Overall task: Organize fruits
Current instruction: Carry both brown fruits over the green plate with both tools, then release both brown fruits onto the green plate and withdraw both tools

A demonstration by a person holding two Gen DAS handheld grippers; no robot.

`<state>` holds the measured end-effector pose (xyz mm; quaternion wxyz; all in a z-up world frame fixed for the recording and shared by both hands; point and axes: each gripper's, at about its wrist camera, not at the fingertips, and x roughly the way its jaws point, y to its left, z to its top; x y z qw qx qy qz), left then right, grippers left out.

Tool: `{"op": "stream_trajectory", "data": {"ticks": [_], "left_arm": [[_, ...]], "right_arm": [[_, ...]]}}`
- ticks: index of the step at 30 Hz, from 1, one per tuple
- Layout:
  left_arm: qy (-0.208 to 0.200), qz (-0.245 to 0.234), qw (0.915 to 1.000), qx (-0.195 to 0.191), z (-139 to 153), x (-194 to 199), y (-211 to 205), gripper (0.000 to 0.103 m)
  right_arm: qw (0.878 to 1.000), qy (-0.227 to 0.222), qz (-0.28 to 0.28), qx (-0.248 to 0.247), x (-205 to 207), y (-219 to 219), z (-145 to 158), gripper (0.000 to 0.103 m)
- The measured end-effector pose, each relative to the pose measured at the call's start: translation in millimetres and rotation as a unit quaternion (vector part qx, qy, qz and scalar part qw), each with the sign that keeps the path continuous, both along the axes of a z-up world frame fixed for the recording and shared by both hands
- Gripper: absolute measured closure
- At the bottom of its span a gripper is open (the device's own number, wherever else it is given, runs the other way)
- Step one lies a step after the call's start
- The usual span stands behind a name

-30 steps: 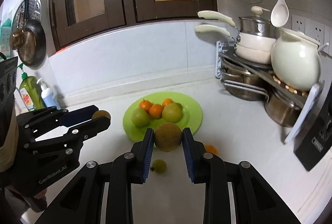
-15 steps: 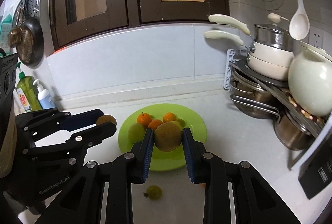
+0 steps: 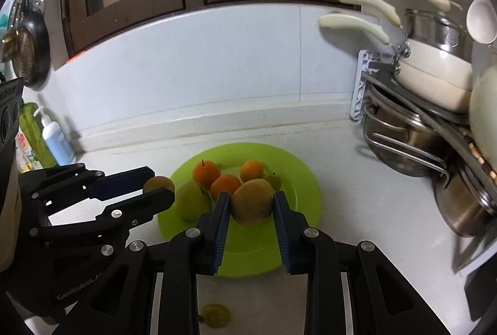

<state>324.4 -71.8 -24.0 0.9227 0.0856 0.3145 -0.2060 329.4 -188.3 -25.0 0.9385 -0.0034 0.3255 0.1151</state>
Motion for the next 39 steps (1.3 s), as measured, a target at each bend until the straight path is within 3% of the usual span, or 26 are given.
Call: {"op": "stream_trajectory", "data": {"ticks": [18, 30, 39], "left_arm": [[0.042, 0.000, 0.9991, 0.007, -36.0, 27.5, -3.7, 0.077], [0.039, 0.002, 0.9992, 0.000, -32.8, 26.8, -1.9, 0.076], [0.029, 0.014, 0.9995, -0.007, -20.1, 12.2, 9.9, 0.072]], "right_arm": [[0.998, 0.066, 0.005, -0.002, 36.0, 4.7, -51.3, 0.074], [0.997, 0.075, 0.002, 0.014, 37.8, 1.1, -52.9, 0.073], [0.999, 0.052, -0.003, 0.003, 17.0, 4.7, -36.3, 0.073]]}}
